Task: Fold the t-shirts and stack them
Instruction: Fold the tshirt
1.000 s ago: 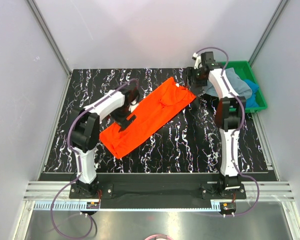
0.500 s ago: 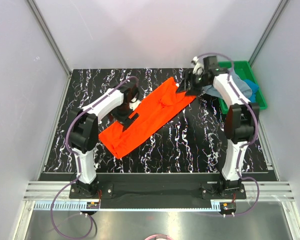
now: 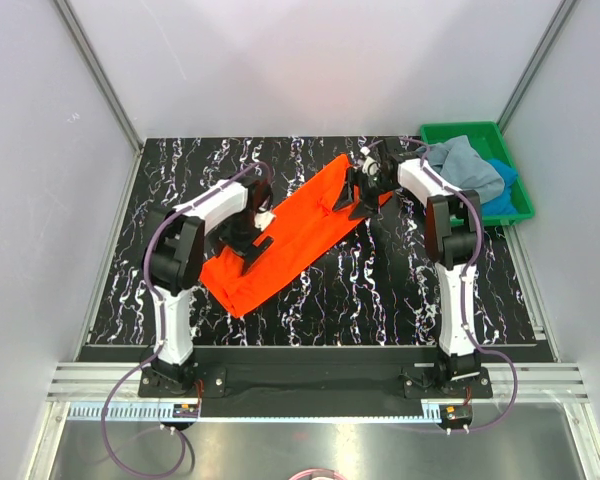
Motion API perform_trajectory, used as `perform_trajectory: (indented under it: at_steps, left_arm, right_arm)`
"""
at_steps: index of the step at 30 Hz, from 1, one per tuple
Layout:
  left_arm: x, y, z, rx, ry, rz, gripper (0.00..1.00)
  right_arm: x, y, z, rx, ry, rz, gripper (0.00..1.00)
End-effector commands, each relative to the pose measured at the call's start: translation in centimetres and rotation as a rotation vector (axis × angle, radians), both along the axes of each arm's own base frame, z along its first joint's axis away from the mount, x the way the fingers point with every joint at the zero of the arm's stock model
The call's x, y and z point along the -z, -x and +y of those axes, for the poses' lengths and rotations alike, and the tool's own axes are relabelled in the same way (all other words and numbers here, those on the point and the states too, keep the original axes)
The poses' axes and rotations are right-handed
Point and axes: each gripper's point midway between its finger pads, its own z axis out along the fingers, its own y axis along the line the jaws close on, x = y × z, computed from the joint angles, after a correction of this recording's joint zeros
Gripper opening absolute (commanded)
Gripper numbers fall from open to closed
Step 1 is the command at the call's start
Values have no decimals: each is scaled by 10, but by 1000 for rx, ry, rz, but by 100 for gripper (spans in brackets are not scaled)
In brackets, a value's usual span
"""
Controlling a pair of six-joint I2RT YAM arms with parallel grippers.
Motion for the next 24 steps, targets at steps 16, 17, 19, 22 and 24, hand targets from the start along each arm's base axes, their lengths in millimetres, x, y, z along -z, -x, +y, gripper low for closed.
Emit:
perform_trajectory:
  at_steps: [16, 17, 19, 22, 24]
  left_arm:
    - [31, -16, 6, 60, -150, 29, 90]
    - [31, -14, 0, 71, -144, 28, 90]
    - [29, -5, -18, 122, -129, 32, 91]
    - [29, 12, -45, 181, -97, 52, 91]
    - [32, 22, -62, 222, -83, 60, 91]
  right_arm:
    - [19, -67, -16, 35, 111, -127, 75]
    - [19, -70, -16, 31, 111, -137, 75]
    - [18, -78, -16, 23, 121, -172, 76]
    - [20, -85, -18, 13, 137, -199, 76]
    - [24, -87, -18, 12, 140, -204, 76]
